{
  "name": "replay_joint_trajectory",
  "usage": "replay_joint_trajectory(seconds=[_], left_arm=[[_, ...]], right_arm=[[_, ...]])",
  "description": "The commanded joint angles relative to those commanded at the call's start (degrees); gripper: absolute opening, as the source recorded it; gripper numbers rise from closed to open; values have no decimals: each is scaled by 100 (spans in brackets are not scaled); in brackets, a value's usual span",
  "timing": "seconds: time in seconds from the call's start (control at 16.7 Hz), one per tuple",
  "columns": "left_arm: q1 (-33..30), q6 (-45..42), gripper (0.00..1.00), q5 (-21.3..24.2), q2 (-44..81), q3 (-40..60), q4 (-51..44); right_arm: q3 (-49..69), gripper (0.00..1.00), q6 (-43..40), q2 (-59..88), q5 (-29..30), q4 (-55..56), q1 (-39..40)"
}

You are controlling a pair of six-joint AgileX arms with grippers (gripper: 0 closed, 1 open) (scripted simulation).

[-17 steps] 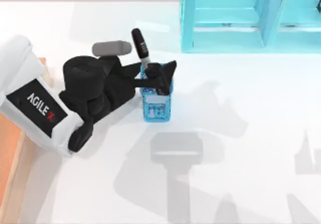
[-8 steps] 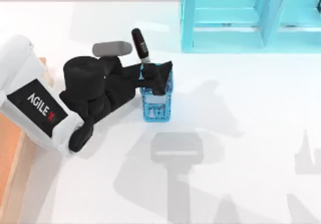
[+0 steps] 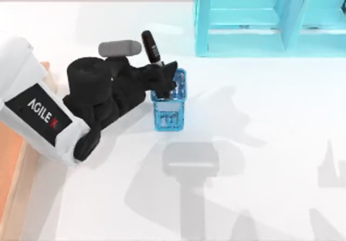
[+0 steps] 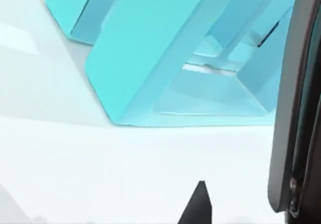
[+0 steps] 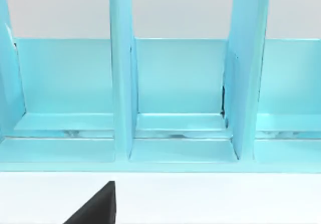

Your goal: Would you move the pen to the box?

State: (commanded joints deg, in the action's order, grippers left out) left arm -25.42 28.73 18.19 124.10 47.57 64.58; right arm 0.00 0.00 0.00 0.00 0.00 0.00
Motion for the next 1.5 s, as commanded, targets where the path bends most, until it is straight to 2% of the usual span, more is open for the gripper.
replay_joint_trajectory(seconds=[0.54, 0.66, 0.84, 1.26, 1.5], left_arm=[[64, -43, 0, -18, -114, 52, 21], [209, -73, 0, 113, -301, 85, -163], [691, -192, 0, 541, -880, 169, -882], [2137, -573, 0, 1963, -2698, 403, -3291], [2538, -620, 0, 2358, -3200, 480, -3821]], right_arm=[[0, 100, 0, 0, 0, 0, 0], [0, 100, 0, 0, 0, 0, 0], [0, 100, 0, 0, 0, 0, 0], [0, 100, 0, 0, 0, 0, 0], [0, 100, 0, 0, 0, 0, 0]])
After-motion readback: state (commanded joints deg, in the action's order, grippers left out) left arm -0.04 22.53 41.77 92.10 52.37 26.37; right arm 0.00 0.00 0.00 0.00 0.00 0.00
